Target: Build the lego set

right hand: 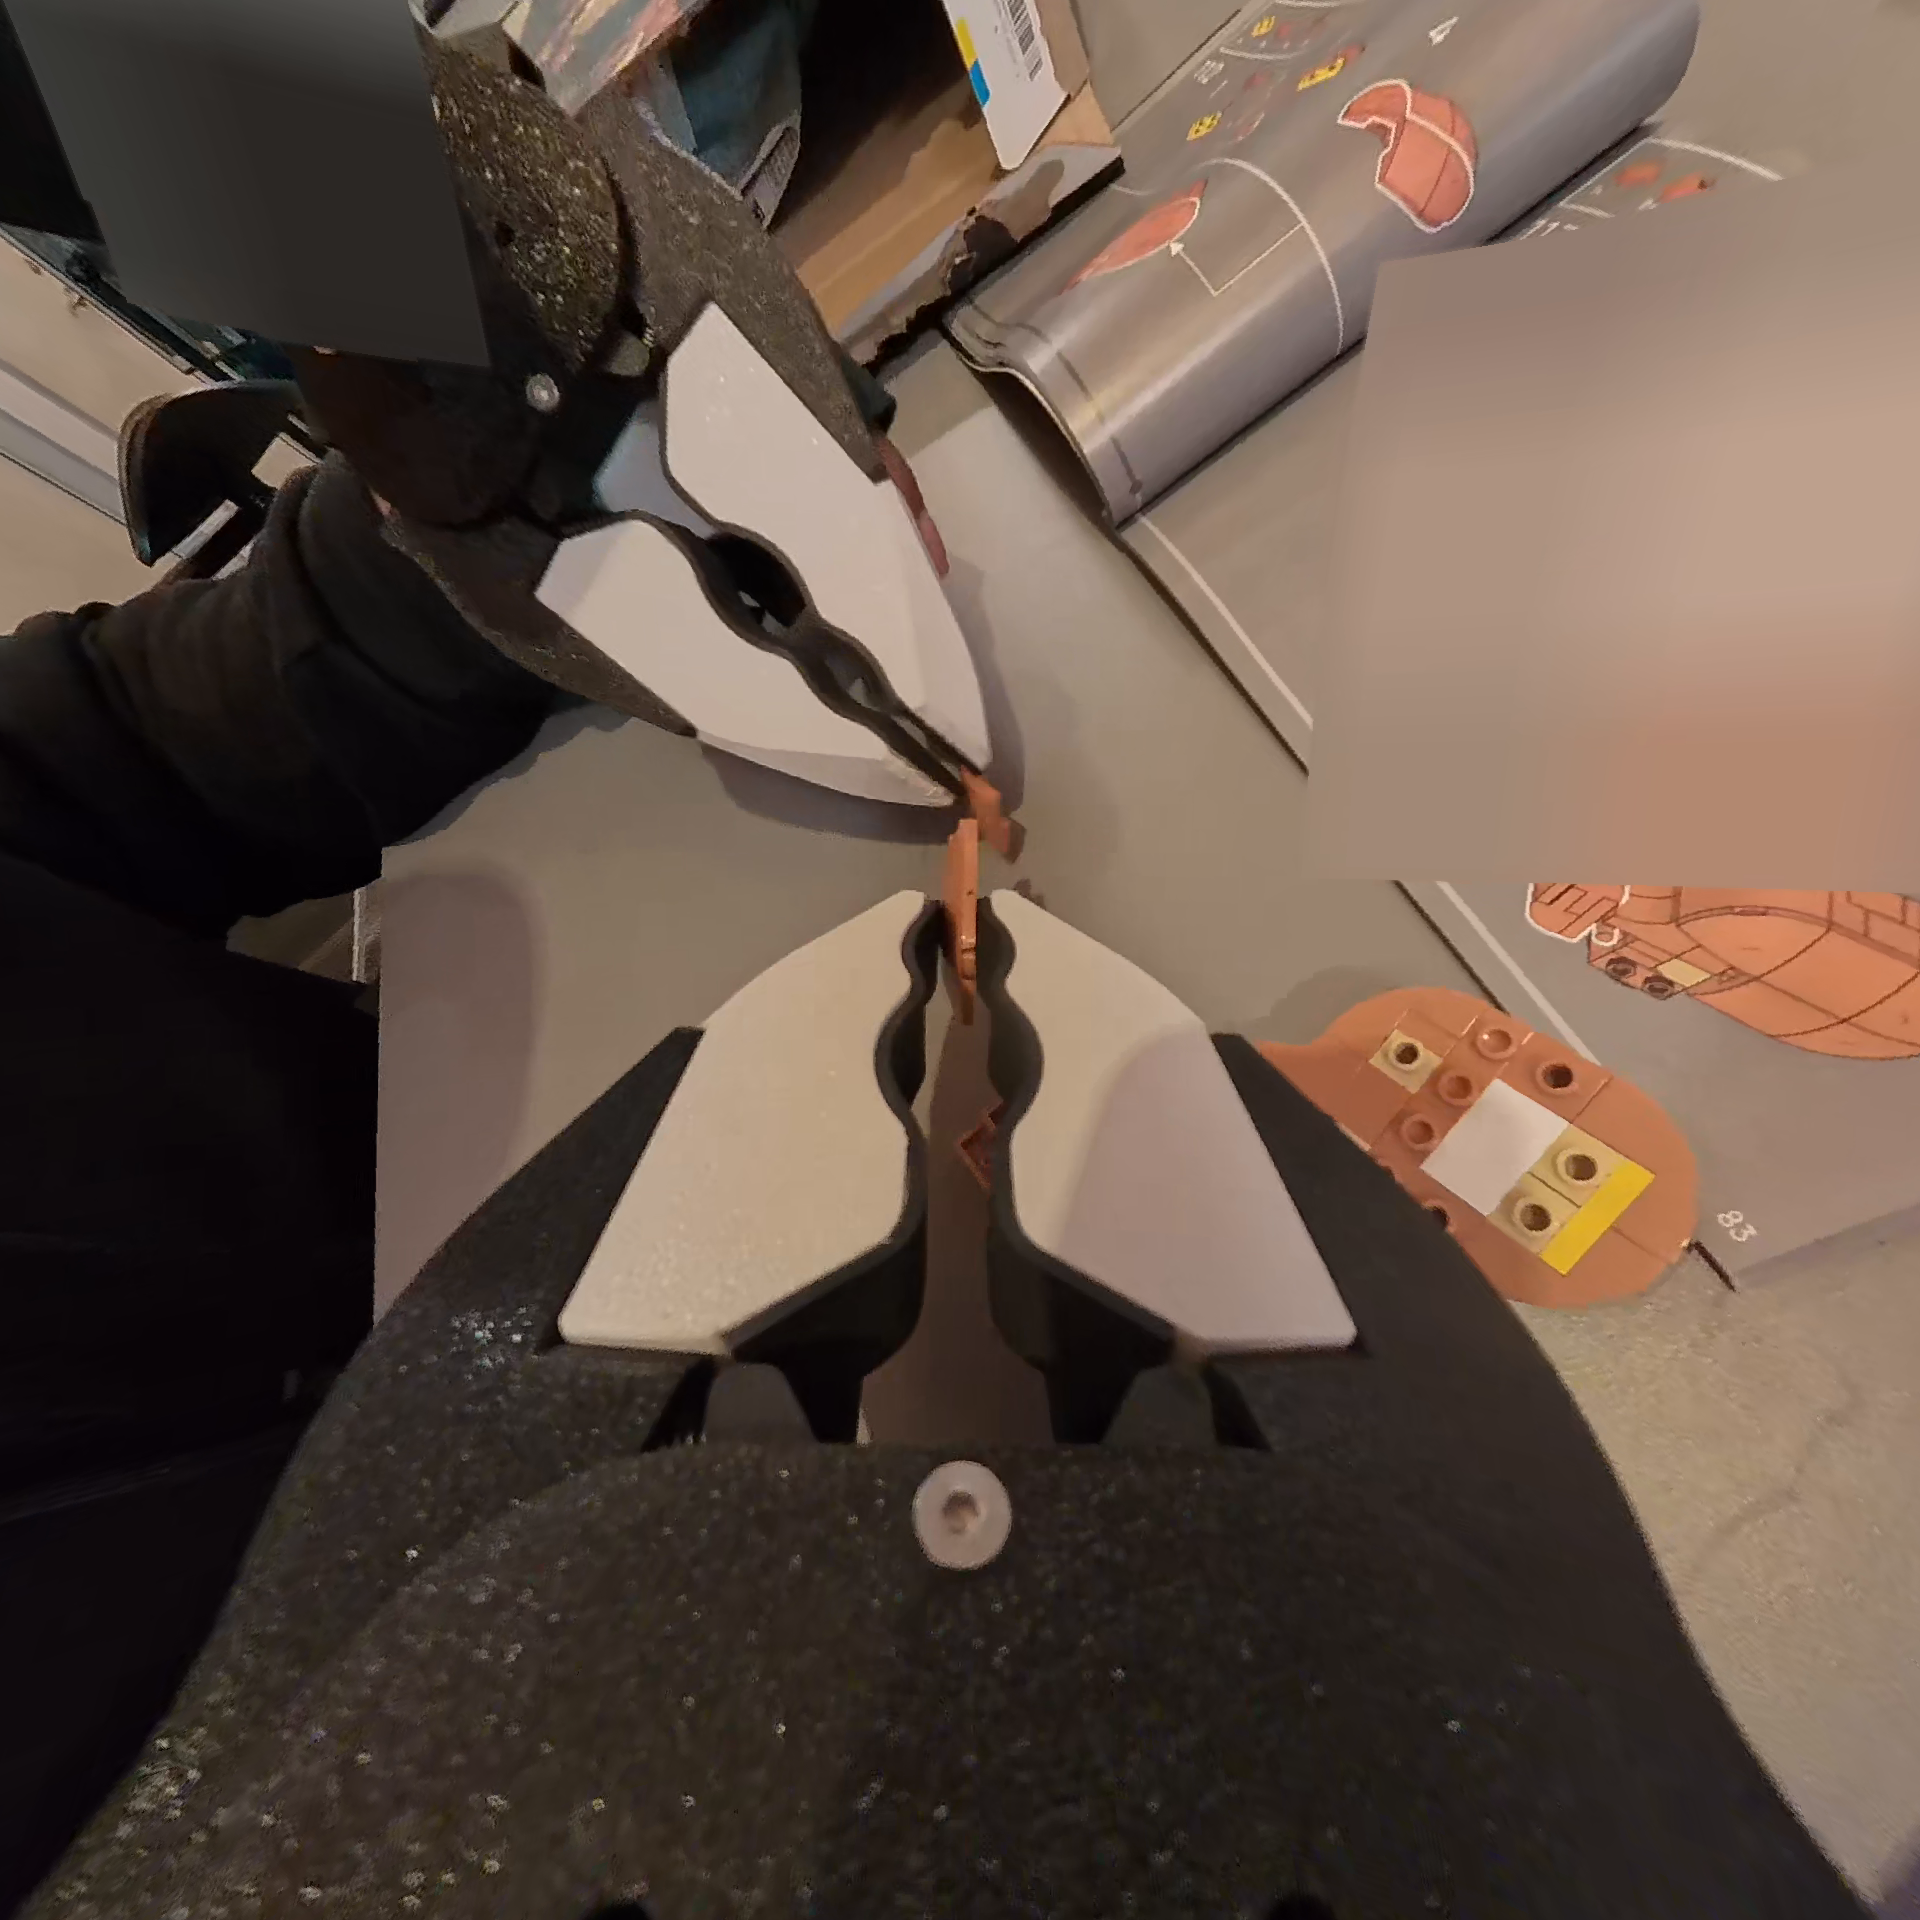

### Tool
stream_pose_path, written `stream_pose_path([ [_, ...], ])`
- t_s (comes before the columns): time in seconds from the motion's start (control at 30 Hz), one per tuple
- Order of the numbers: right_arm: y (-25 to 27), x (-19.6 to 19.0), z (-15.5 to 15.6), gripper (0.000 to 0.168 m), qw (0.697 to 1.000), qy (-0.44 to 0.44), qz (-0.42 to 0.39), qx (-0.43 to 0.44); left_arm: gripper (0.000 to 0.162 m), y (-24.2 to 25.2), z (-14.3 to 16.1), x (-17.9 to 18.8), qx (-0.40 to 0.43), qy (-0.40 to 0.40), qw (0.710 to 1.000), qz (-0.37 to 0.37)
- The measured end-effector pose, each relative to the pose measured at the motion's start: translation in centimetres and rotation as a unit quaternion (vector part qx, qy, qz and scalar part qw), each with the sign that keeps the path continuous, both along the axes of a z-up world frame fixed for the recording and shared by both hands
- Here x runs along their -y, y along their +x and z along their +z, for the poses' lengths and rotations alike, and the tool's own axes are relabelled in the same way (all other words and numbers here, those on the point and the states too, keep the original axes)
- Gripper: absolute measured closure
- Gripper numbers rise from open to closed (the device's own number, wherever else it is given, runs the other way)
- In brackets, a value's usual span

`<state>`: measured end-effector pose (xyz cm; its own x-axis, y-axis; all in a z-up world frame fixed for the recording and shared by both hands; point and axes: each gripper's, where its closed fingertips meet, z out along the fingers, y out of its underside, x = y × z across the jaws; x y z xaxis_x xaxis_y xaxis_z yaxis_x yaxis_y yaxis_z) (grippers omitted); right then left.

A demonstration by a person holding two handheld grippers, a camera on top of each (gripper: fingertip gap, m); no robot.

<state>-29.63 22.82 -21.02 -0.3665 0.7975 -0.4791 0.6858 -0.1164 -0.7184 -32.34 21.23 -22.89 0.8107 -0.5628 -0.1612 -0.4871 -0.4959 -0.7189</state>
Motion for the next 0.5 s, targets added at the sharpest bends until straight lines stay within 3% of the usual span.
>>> stream_pose_path([
  [0.5,0.6,0.5,-1.6,0.162,0.996,0.082,0.034,0.010,0.162,2.2,0.0,0.8,0.000,-0.007,0.998,-0.061],
])
